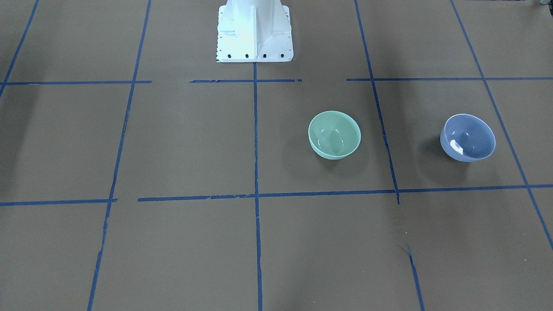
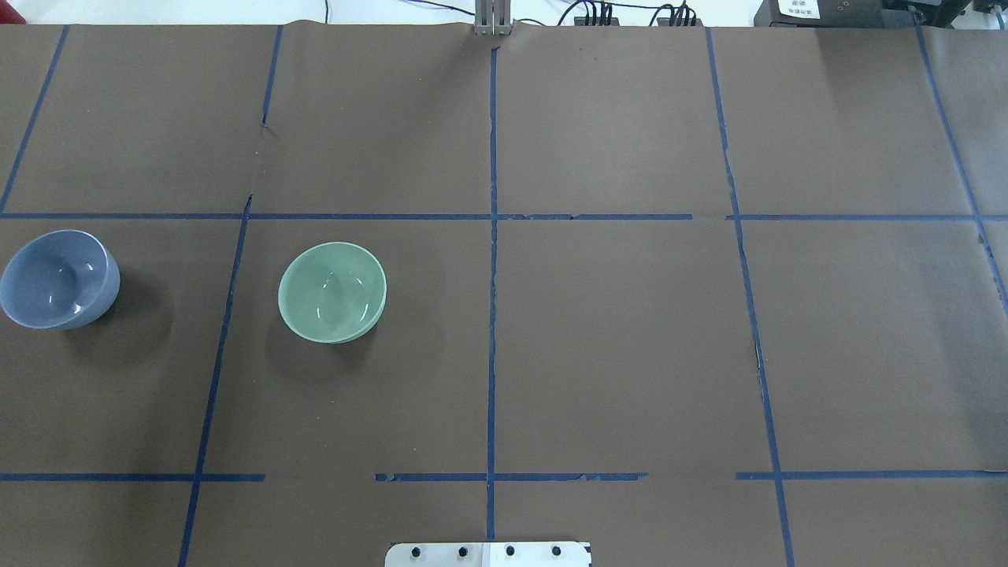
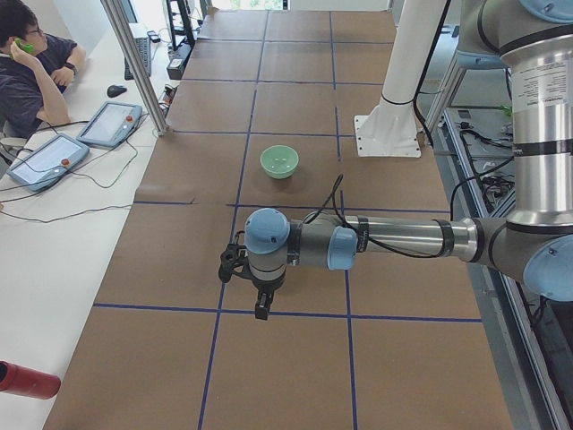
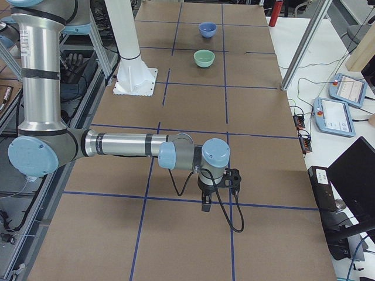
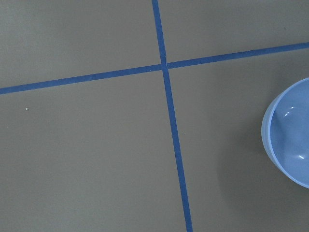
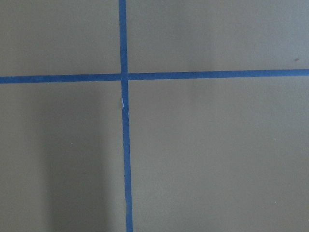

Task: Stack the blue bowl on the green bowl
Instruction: 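Move the left gripper toward the pale blue bowl's rim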

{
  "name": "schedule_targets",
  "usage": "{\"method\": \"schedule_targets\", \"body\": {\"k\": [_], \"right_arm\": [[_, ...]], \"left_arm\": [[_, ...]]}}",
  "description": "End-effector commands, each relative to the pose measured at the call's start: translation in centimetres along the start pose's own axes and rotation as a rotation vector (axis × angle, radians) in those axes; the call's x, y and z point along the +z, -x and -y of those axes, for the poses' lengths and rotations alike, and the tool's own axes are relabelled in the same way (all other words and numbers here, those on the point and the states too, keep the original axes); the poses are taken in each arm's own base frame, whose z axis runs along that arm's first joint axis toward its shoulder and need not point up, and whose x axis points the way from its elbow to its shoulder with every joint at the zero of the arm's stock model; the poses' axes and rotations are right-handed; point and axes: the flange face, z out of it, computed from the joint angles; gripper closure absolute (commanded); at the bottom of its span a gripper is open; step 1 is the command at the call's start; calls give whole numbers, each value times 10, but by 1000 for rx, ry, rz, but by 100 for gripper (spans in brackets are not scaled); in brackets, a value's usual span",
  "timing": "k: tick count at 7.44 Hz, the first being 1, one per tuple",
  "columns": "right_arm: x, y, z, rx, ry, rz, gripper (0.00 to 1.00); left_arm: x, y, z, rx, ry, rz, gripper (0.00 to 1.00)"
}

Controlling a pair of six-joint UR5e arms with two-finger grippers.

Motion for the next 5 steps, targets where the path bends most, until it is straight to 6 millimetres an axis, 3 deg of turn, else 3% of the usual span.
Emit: {"method": "schedule_targets", "body": {"k": [1,5], "right_arm": [[0,0,0,-1,0,0,0],[0,0,0,-1,0,0,0]], "left_arm": [[-1,-1,0,-1,-2,0,0],[5,5,6,-4,0,0,0]]}}
